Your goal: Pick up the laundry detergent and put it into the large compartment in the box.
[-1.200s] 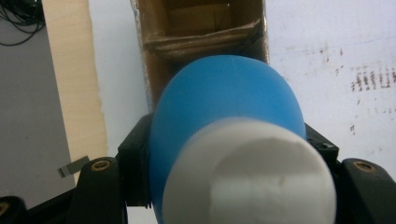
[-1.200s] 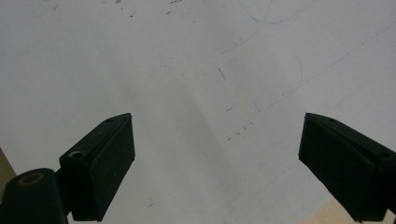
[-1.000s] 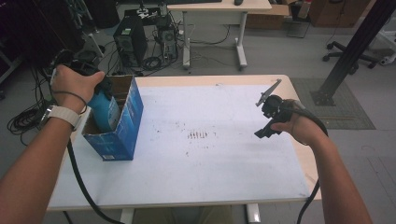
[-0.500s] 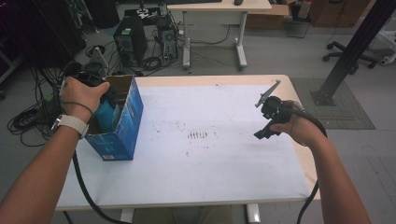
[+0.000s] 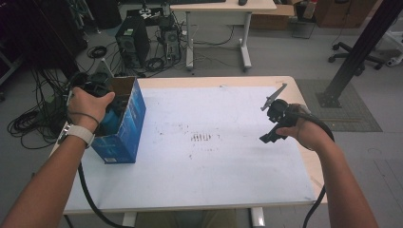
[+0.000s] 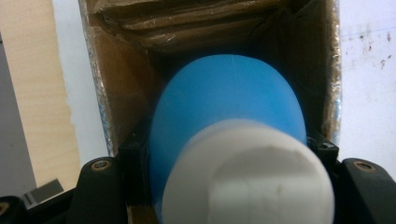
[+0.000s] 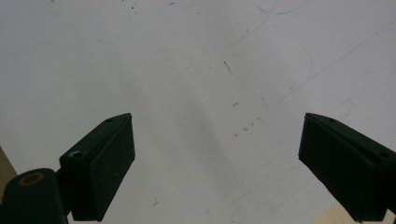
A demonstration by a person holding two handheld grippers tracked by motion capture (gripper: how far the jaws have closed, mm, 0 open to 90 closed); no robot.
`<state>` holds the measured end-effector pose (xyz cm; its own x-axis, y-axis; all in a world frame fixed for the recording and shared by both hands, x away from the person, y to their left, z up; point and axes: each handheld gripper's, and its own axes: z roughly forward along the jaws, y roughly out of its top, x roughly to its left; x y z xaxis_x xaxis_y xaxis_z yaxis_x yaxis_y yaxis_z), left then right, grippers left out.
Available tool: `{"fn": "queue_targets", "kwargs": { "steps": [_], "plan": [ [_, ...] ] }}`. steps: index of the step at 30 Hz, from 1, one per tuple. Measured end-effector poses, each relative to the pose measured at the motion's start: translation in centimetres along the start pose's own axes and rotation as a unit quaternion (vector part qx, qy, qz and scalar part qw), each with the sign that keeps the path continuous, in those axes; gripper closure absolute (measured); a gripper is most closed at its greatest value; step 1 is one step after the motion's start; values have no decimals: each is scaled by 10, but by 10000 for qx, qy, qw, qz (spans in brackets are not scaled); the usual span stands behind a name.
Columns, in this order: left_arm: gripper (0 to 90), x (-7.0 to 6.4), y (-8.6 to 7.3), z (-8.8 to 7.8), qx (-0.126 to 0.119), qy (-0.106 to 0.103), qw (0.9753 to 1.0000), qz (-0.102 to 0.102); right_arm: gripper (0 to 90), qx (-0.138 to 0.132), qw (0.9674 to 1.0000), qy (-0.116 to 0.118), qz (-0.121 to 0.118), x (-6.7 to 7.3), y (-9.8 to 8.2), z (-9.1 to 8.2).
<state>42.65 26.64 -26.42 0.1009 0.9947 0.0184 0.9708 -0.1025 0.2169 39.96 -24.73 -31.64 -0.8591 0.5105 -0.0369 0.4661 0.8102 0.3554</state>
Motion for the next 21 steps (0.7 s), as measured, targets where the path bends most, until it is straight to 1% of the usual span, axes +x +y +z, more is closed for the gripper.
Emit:
{"fn": "queue_targets", "kwargs": {
  "steps": [6,10,14,16,21],
  "plan": [
    [372,-1,-2,7,49,37,10000,25,106,10,10000,22,-2,0,0,3],
    [372,0,-2,13,52,7,10000,50,106,22,10000,44,1,1,1,5],
    [372,0,-4,19,115,15,9999,42,106,20,10000,46,1,0,0,6],
    [372,1,-4,20,77,19,10000,30,106,28,10000,48,6,0,0,6],
    [372,1,-4,21,71,9,10000,15,106,45,10000,44,10,1,0,6]
  ]
}}
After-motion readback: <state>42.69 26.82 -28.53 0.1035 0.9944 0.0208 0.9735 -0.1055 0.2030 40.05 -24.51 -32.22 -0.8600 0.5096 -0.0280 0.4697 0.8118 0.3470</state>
